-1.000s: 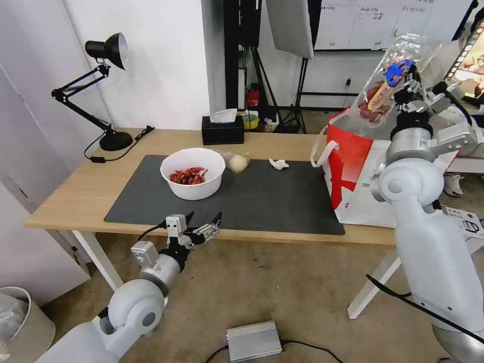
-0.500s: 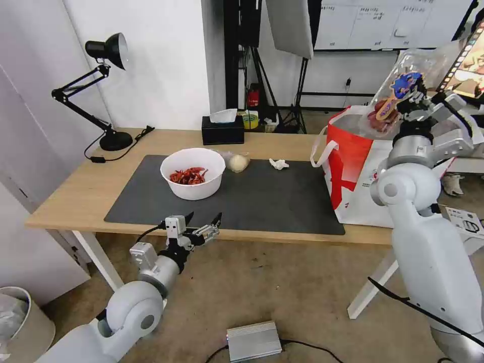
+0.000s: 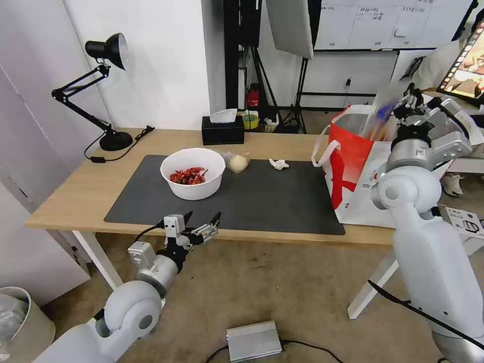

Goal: Pick up the trash from the table and place it into the takeout bag.

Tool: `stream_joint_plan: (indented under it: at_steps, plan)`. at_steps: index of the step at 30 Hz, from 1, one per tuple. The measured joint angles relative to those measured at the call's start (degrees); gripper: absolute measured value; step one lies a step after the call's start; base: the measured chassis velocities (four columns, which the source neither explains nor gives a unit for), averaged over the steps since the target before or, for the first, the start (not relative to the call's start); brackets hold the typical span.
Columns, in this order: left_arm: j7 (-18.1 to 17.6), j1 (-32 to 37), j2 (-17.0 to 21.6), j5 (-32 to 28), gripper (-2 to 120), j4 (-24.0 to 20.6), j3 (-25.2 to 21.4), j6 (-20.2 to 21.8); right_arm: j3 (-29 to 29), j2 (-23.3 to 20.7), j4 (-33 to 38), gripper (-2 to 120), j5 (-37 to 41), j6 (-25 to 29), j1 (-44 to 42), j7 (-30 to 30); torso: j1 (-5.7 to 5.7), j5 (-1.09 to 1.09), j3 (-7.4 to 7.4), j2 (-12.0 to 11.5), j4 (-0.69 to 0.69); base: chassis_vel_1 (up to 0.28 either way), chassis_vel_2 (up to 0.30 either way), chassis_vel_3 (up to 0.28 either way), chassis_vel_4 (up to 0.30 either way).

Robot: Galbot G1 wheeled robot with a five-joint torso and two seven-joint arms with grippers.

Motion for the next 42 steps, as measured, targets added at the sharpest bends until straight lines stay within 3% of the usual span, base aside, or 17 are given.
stream_joint_plan:
  at_steps: [5,16,18,26,30,35,38,42]
  plan:
    - [-0.1,-0.2,0.0,-0.1,100,-0.1,0.1,0.0,0.0,-0.3,0.3,61,1.2,-0.1,0.0,0.1,0.00,0.00,0.00,0.0,0.00,0.000,0.000,0.000,0.000]
    - [-0.1,0.1,-0.1,-0.2,100,-0.4,-0.1,0.0,0.1,-0.4,1.3,98,3.8,0.0,-0.6,-2.1,0.00,0.00,0.00,0.0,0.00,0.000,0.000,0.000,0.000]
    - [-0.1,0.1,-0.1,-0.2,100,-0.4,-0.1,0.0,0.1,-0.4,1.5,99,4.3,0.1,-0.7,-2.6,0.00,0.00,0.00,0.0,0.00,0.000,0.000,0.000,0.000]
    - [-0.1,0.1,-0.3,-0.1,100,-0.5,-0.1,0.0,0.2,-1.8,5.6,100,12.2,0.6,-3.8,-14.6,0.00,0.00,0.00,0.0,0.00,0.000,0.000,0.000,0.000]
    - [-0.1,0.1,-0.1,-0.1,100,-0.7,-0.4,-0.1,-0.9,-5.5,9.0,100,15.3,-4.2,-8.1,-25.0,0.00,0.00,0.00,0.0,0.00,0.000,0.000,0.000,0.000]
    - [0.1,0.5,0.1,0.0,100,-0.9,-0.9,-0.1,-0.8,-8.4,10.5,100,14.4,-8.5,-10.5,-28.3,0.00,0.00,0.00,0.0,0.01,0.000,0.000,0.000,0.000]
    - [0.2,1.3,0.3,0.6,100,-0.9,-1.4,-0.8,1.4,-12.1,12.0,100,9.3,-13.8,-15.2,-31.1,0.00,0.00,0.00,0.0,0.00,0.000,0.000,0.000,0.000]
    - [0.3,1.6,0.3,1.1,100,-0.9,-1.5,-1.3,3.1,-13.4,13.5,100,7.2,-16.0,-18.7,-32.3,0.00,0.02,0.00,0.0,0.00,0.000,0.000,0.000,0.000]
